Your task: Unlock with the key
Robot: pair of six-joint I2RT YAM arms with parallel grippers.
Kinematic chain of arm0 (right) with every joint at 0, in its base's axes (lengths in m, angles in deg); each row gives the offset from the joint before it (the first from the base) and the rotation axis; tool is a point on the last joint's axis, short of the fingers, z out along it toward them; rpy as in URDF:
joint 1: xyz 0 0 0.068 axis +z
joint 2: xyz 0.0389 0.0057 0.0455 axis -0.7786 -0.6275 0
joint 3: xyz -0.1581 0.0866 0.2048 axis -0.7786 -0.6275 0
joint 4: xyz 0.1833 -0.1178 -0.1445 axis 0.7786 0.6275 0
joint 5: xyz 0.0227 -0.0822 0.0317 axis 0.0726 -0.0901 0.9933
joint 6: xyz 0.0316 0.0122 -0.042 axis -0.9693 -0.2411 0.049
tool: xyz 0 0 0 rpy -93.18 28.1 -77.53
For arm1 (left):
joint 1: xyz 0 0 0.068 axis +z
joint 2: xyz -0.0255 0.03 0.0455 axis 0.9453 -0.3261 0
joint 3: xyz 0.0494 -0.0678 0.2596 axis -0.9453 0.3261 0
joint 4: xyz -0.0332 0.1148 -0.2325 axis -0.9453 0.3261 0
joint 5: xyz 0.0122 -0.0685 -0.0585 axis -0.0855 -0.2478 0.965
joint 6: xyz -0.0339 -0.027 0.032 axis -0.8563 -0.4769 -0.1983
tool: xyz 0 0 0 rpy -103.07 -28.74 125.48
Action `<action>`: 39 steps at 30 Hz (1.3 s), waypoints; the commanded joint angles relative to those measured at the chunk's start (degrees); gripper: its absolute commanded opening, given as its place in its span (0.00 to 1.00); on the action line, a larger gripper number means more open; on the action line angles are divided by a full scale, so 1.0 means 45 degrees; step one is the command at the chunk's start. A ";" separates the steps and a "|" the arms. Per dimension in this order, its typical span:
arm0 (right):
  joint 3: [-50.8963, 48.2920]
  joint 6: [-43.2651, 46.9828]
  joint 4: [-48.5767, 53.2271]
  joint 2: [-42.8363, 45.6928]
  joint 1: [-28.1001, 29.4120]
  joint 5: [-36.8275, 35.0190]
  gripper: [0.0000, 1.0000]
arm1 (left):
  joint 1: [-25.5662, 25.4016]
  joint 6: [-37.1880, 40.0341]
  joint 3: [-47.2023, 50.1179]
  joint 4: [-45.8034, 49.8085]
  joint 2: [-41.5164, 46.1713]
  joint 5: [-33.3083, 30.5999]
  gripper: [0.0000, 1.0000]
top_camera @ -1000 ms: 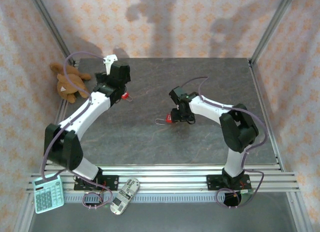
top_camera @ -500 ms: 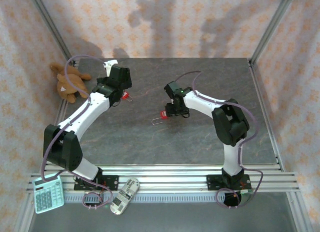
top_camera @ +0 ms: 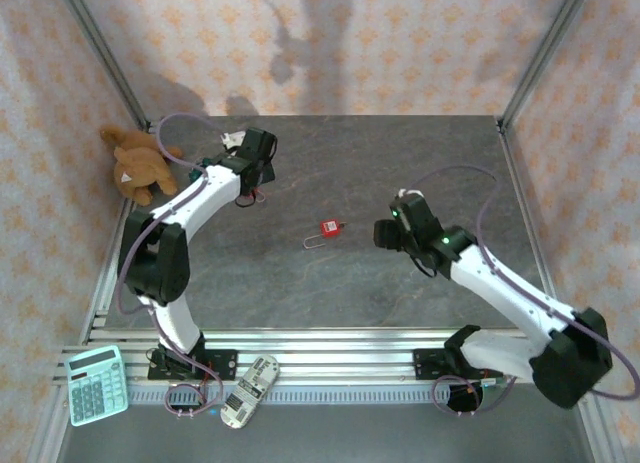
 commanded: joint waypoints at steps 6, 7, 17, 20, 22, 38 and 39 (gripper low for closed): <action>-0.1444 -0.0728 -0.0104 0.2009 -0.0034 -0.0103 0.73 | 0.0292 -0.5892 -0.3305 0.3685 -0.2734 0.0236 0.93; -0.1469 -0.0688 -0.0075 0.2123 -0.0039 -0.0053 0.73 | 0.0332 -0.6218 -0.3636 0.3843 -0.3109 0.0264 0.93; -0.1682 -0.0668 -0.0376 0.2370 -0.0049 0.0860 0.75 | 0.0532 -0.6743 -0.5743 0.4586 -0.5682 0.0063 0.87; -0.1755 -0.0680 -0.0469 0.2422 -0.0048 0.0857 0.75 | 0.0544 -0.6827 -0.6022 0.4839 -0.6146 0.0053 0.87; -0.1816 -0.0713 -0.0595 0.2420 -0.0051 0.0962 0.75 | 0.0529 -0.7005 -0.6111 0.5136 -0.6392 -0.0205 0.86; -0.2048 -0.0995 -0.0772 0.2476 -0.0049 0.1310 0.72 | 0.1002 -0.6106 -0.5664 0.4216 -0.6846 0.0357 0.65; -0.2052 -0.1031 -0.0731 0.2525 -0.0049 0.1288 0.72 | 0.1007 -0.6037 -0.5644 0.4178 -0.6891 0.0406 0.64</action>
